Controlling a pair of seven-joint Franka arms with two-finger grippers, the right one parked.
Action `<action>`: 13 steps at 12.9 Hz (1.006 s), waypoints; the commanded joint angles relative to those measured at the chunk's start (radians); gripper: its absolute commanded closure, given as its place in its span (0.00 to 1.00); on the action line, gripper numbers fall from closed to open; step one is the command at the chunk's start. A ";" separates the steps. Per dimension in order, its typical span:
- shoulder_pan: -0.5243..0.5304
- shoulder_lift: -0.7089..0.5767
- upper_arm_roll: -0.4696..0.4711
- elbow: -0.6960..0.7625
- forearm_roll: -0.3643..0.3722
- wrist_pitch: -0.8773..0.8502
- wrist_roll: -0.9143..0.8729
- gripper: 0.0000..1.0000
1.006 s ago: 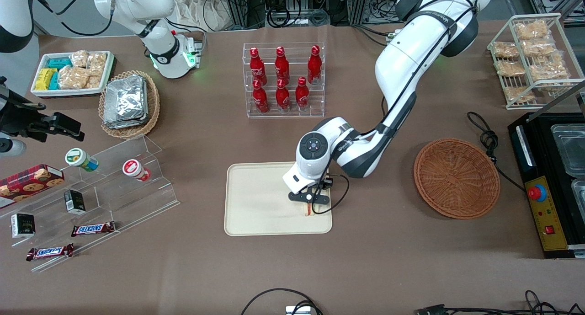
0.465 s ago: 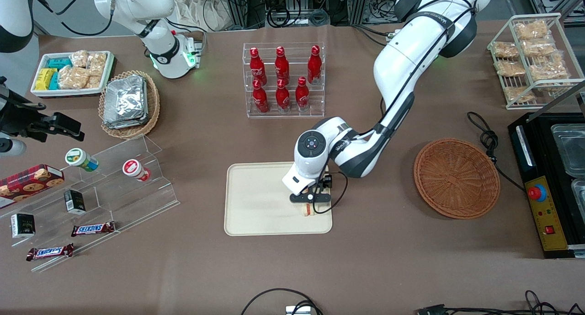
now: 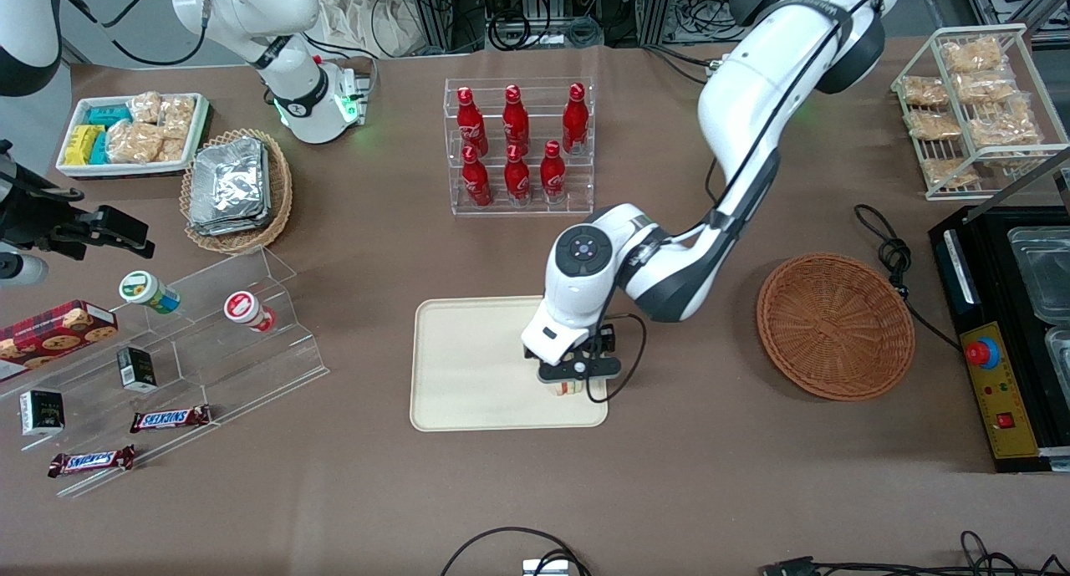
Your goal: Place sandwich from basket to tray
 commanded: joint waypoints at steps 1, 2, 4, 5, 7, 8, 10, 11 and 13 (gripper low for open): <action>0.013 -0.057 0.002 0.054 0.005 -0.125 -0.051 0.00; 0.014 -0.058 0.005 0.094 0.011 -0.198 -0.054 0.00; 0.043 -0.098 0.007 0.116 0.014 -0.317 -0.063 0.00; 0.071 -0.130 0.005 0.113 0.016 -0.345 -0.068 0.00; 0.126 -0.181 0.005 0.110 0.016 -0.400 -0.060 0.00; 0.158 -0.202 0.005 0.110 0.017 -0.421 -0.053 0.00; 0.224 -0.247 0.004 0.107 0.014 -0.457 0.036 0.00; 0.252 -0.267 0.004 0.107 0.011 -0.483 0.093 0.00; 0.324 -0.308 0.002 0.105 -0.002 -0.515 0.150 0.00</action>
